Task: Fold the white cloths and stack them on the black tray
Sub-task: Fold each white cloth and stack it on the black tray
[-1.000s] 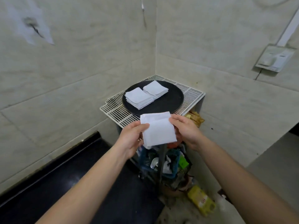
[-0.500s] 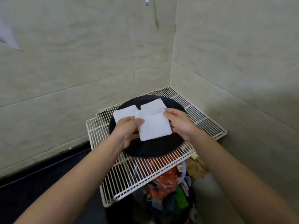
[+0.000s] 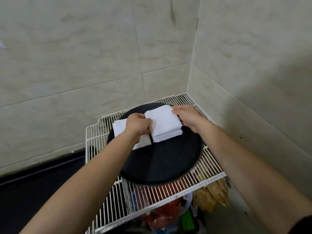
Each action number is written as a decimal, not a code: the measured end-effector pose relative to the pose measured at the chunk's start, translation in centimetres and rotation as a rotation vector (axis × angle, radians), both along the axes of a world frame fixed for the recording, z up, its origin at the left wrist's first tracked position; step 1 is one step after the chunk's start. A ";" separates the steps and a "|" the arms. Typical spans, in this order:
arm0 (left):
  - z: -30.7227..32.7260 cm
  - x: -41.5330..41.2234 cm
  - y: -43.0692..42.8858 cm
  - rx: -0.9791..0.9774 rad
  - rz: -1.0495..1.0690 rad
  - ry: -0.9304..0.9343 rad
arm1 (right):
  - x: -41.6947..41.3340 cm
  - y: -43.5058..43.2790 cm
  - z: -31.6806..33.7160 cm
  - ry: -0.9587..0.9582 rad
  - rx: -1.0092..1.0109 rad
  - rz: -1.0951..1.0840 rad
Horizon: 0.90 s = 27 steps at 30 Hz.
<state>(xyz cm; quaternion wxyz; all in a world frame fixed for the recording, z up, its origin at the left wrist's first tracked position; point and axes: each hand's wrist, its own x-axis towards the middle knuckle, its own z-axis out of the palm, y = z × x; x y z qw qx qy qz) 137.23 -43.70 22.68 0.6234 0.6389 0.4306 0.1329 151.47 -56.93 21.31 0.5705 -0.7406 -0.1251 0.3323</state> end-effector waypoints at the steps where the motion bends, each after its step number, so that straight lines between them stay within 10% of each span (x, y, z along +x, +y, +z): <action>1: -0.1 0.2 0.0 0.009 0.010 0.006 | 0.2 0.1 -0.2 -0.007 -0.007 0.004; 21: 0.2 -0.4 1.2 0.106 -0.090 0.124 | 0.4 -0.6 -0.3 -0.180 -0.108 0.021; 27: 5.5 -5.2 4.7 0.869 -0.170 0.196 | -0.3 0.6 4.7 -0.632 -0.143 0.000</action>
